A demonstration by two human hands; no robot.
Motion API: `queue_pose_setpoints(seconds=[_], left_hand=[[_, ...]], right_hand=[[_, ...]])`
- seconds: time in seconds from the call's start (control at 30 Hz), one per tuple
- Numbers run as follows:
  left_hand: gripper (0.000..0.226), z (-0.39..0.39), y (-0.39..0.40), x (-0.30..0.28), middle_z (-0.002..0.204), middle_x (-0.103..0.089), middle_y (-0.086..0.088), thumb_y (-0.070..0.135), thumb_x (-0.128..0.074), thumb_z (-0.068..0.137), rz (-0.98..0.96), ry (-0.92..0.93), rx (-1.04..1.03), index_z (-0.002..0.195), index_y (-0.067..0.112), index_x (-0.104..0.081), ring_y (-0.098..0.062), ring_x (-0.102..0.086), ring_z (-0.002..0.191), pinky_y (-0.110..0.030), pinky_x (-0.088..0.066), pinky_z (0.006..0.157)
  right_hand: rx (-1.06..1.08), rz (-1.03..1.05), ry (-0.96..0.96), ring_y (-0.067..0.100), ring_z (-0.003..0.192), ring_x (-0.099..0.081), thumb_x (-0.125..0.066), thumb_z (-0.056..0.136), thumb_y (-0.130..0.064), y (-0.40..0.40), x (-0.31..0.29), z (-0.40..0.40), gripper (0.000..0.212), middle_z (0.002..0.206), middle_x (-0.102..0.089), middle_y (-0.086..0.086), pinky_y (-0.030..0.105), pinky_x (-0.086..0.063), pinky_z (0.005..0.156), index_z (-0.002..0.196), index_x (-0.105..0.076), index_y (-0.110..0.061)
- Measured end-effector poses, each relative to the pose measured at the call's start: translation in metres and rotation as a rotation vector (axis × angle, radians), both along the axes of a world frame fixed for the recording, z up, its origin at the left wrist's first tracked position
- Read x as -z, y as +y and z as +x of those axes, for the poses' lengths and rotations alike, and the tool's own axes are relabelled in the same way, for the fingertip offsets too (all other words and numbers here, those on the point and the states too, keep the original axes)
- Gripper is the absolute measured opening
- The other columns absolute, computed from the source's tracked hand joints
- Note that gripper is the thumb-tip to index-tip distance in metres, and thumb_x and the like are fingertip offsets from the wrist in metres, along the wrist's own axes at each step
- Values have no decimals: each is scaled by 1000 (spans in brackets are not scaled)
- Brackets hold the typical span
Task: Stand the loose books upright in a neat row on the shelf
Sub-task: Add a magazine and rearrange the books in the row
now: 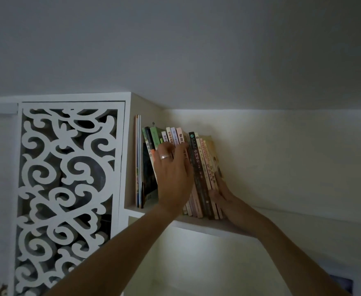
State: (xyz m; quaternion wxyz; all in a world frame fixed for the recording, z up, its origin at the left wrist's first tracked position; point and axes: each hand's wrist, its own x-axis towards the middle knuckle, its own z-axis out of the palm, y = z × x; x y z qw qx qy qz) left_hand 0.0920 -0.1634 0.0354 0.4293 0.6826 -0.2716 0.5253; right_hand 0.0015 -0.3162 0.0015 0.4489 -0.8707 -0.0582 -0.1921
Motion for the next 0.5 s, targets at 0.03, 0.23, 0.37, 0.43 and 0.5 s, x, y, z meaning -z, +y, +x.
queue_pose_setpoints(seconds=[0.03, 0.23, 0.37, 0.43, 0.5], left_hand=[[38, 6, 1, -2, 138, -44, -9, 25, -63, 99, 40, -14, -46, 137, 26, -56, -29, -42, 131, -58, -42, 108], [72, 15, -4, 1, 147, -32, -11, 38, -68, 90, 104, -83, -184, 156, 29, -41, -30, -30, 135, -54, -38, 107], [81, 13, -8, 0, 150, -35, -15, 53, -66, 87, 138, -44, -184, 158, 28, -35, -32, -26, 138, -54, -32, 112], [93, 13, -11, 2, 153, -33, -17, 65, -65, 83, 198, -25, -202, 159, 24, -31, -36, -27, 141, -55, -31, 115], [99, 11, -13, 1, 153, -35, -19, 69, -64, 82, 232, -51, -280, 158, 15, -32, -38, -33, 138, -52, -37, 111]], right_hand=[[3, 11, 10, 5, 139, -42, -40, 100, -62, -4, 1, -2, 73, 159, -27, -24, 29, -37, 115, 157, 4, -53], [199, -221, -155, 9, 130, -52, -65, 79, -76, 1, 3, 4, 96, 148, -47, -15, 37, -49, 107, 156, -21, -40], [537, -373, -289, 11, 93, -59, -60, 81, -66, -3, 4, 6, 68, 112, -50, -7, 32, -58, 77, 139, -46, -33], [677, -404, -318, 14, 83, -58, -59, 84, -60, -3, 4, 5, 56, 100, -50, -4, 29, -55, 67, 129, -53, -27], [681, -385, -330, 16, 82, -62, -60, 88, -55, -2, 4, 3, 53, 102, -63, 0, 23, -54, 65, 126, -54, -20]])
